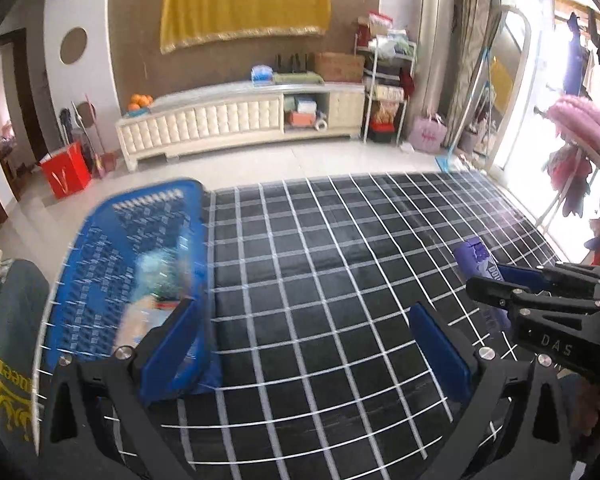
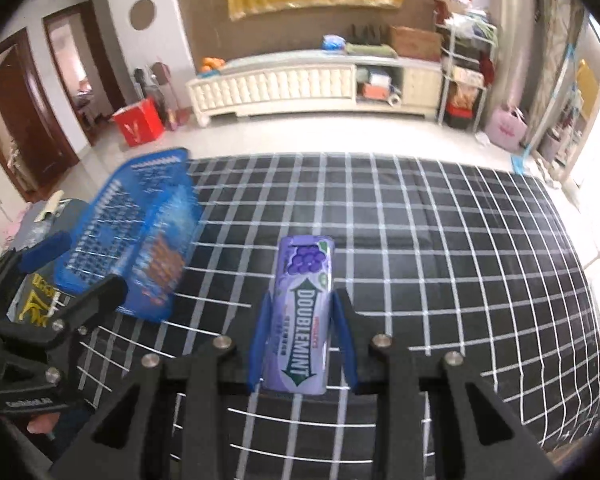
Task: Organize snacks
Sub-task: 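Carry the gum pack over the blue basket with the right tool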
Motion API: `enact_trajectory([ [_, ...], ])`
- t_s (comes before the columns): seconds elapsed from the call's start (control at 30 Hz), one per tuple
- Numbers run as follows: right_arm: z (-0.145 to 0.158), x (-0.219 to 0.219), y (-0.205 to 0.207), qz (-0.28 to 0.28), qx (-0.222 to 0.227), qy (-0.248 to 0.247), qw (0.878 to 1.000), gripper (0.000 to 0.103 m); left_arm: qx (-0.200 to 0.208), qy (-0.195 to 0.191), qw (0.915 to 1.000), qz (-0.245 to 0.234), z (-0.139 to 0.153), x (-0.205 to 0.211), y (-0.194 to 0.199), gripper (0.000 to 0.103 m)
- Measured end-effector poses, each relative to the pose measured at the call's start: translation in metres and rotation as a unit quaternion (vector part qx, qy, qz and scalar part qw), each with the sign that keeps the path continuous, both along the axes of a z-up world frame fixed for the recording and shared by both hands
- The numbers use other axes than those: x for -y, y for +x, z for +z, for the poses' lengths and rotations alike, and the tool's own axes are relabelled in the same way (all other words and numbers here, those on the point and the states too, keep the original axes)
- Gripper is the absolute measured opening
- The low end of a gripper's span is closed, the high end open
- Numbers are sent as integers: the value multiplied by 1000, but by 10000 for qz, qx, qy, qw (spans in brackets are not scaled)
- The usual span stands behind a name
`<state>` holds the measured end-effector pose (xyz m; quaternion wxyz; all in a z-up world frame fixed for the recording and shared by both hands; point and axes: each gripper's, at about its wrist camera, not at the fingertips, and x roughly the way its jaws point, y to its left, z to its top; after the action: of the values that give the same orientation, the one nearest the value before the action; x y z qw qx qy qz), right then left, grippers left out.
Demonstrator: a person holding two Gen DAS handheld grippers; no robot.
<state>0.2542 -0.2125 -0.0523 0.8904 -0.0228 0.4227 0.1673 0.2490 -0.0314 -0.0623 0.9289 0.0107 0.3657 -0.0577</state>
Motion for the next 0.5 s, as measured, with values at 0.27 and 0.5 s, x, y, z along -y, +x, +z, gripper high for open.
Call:
enact_trajectory([
  [0.27,25,-73,5,540,222,74,9983,36,288,220,9985,409,28,-69,-18,103],
  [0.5,27,-136,16,979,193,14,9950,36,329,326,9960,761,40,-132,-24,103],
])
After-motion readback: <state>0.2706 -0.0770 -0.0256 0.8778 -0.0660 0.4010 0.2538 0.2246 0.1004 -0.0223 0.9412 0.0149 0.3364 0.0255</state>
